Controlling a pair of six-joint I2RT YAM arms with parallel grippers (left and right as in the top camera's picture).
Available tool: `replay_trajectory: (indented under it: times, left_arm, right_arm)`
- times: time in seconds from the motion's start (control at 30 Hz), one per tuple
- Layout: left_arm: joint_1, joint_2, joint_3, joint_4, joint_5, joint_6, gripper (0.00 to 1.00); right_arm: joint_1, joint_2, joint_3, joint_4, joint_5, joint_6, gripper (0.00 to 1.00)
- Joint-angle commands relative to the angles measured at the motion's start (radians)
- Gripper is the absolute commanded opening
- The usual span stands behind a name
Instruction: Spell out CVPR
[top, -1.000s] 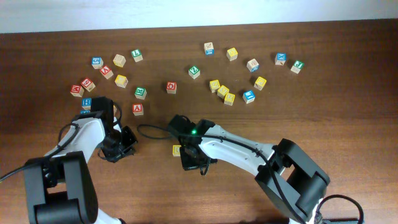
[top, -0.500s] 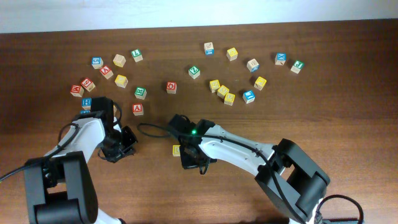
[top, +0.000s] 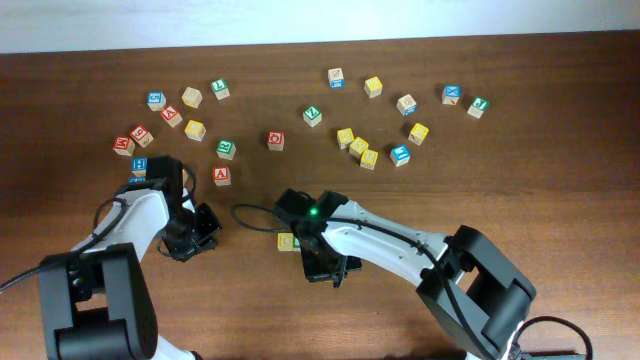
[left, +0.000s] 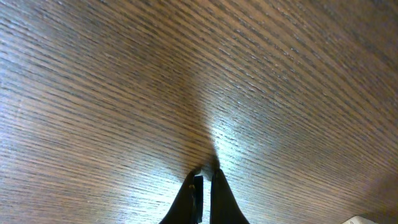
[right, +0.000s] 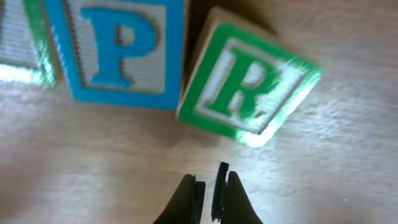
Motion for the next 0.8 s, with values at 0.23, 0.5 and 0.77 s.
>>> replay_trajectory:
  times: [0.23, 0.5, 0.77]
  left_arm:
    - [0.005, 0.013, 0.005, -0.002, -0.019, -0.002, 0.0]
    - [0.005, 0.013, 0.005, -0.002, -0.019, -0.002, 0.0]
    - [0.005, 0.013, 0.005, -0.002, -0.019, -0.002, 0.0]
  right_arm:
    - [-0.006, -0.021, -0.031, 0.056, 0.101, 0.011, 0.05]
    - [-0.021, -0.021, -0.031, 0.077, 0.148, -0.054, 0.05]
    - [-0.021, -0.021, -0.031, 0.101, 0.138, -0.08, 0.05]
